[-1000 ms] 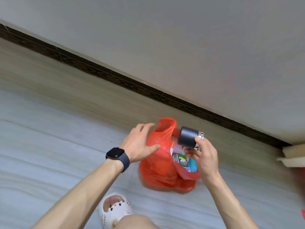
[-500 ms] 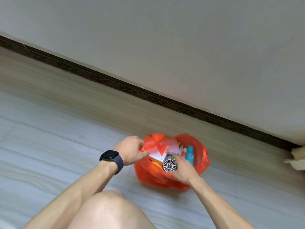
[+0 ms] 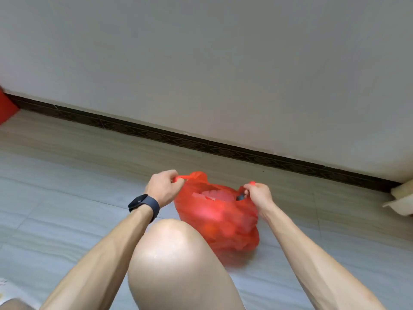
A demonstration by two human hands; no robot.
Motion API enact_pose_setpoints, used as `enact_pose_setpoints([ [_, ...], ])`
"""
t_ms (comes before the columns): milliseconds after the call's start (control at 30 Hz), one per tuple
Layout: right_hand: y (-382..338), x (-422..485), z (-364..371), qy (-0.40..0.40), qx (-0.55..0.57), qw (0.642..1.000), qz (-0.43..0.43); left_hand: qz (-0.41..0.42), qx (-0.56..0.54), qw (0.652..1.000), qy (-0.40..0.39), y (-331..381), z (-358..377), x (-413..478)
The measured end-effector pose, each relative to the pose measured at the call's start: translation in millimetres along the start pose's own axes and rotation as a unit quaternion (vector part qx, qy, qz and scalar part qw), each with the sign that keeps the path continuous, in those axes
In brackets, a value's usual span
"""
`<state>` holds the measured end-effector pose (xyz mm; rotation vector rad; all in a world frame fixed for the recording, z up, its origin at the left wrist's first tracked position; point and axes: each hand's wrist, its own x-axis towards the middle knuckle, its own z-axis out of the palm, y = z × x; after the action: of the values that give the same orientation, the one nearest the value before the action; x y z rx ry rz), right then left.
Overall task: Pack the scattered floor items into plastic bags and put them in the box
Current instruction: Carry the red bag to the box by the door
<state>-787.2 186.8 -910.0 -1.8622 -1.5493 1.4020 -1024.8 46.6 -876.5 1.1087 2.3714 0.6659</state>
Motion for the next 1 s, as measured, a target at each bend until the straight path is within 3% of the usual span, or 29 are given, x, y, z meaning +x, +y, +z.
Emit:
enact_pose_setpoints([
  [67, -61, -23, 17, -0.038, 0.035, 0.995, -0.083, -0.043, -0.075, 0.993, 0.075, 10, -35, 0],
  [167, -134, -66, 43, -0.119, 0.036, 0.976, -0.179, -0.077, -0.197, 0.97, 0.116, 15, -86, -14],
  [300, -184, -126, 89, -0.244, 0.057, 0.934, -0.253, -0.147, -0.434, 0.874, 0.165, 0, -170, -48],
  [400, -209, -174, 134, -0.32, 0.064, 0.904, -0.276, -0.203, -0.414, 0.865, 0.197, -36, -238, -84],
  [500, -222, -213, 191, -0.376, 0.052, 0.879, -0.288, -0.224, -0.396, 0.843, 0.286, -100, -279, -118],
  [700, -220, -284, 339, -0.468, -0.072, 0.83, -0.294, -0.289, -0.425, 0.712, 0.479, -249, -306, -187],
  [767, -213, -306, 397, -0.509, -0.099, 0.807, -0.283, -0.314, -0.396, 0.691, 0.517, -302, -305, -205],
  [867, -201, -339, 484, -0.549, -0.135, 0.774, -0.286, -0.387, -0.362, 0.694, 0.488, -392, -302, -219],
  [967, -204, -374, 545, -0.573, -0.174, 0.744, -0.298, -0.472, -0.344, 0.746, 0.319, -459, -306, -232],
  [1000, -209, -389, 554, -0.578, -0.191, 0.738, -0.293, -0.492, -0.351, 0.745, 0.283, -467, -312, -239],
])
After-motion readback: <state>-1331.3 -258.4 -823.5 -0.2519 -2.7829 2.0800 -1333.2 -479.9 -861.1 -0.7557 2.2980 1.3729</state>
